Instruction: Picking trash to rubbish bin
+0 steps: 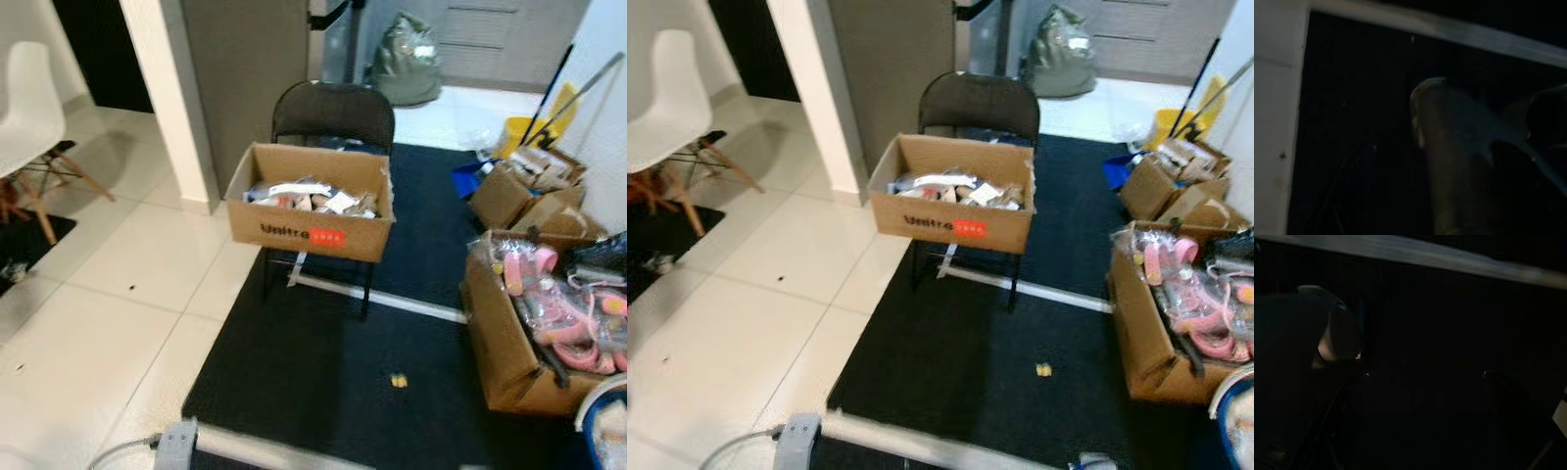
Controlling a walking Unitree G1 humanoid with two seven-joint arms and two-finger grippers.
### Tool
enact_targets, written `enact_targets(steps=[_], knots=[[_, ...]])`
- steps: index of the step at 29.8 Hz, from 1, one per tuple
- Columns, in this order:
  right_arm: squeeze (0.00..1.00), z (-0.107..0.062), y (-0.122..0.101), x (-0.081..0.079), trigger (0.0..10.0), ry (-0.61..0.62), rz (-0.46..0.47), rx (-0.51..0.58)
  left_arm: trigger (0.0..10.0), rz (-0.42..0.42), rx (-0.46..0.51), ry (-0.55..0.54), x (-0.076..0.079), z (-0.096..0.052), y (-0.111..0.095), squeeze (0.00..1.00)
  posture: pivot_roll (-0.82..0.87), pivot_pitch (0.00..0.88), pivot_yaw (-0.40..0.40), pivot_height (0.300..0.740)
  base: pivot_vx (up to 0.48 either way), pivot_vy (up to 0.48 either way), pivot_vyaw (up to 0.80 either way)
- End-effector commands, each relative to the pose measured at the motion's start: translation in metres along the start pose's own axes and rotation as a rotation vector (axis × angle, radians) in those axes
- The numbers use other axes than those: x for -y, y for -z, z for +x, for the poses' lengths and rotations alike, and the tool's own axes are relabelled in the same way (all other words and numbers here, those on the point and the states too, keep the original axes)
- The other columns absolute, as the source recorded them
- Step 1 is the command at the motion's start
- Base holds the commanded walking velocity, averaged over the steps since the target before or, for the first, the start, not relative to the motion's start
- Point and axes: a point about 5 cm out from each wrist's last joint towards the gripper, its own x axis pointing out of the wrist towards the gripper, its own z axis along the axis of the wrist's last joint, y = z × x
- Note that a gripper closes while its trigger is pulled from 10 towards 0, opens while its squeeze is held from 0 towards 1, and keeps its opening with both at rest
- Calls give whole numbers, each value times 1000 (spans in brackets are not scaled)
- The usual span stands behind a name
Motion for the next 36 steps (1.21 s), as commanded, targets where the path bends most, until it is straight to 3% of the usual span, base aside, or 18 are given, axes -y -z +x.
enact_targets(steps=[1,25,36], knots=[[0,0,5,-3,10000,-9,19,-18,10000,14,-19,-1,-1,0,3,0,-32,8,40,740,-390,0,0],[0,-1,11,-7,10000,-42,14,-37,10000,30,-34,9,2,0,7,0,-34,24,47,740,-383,0,0],[0,-2,14,-8,10000,-75,31,-41,10000,42,-41,1,3,0,8,0,-41,30,46,740,-72,0,209]])
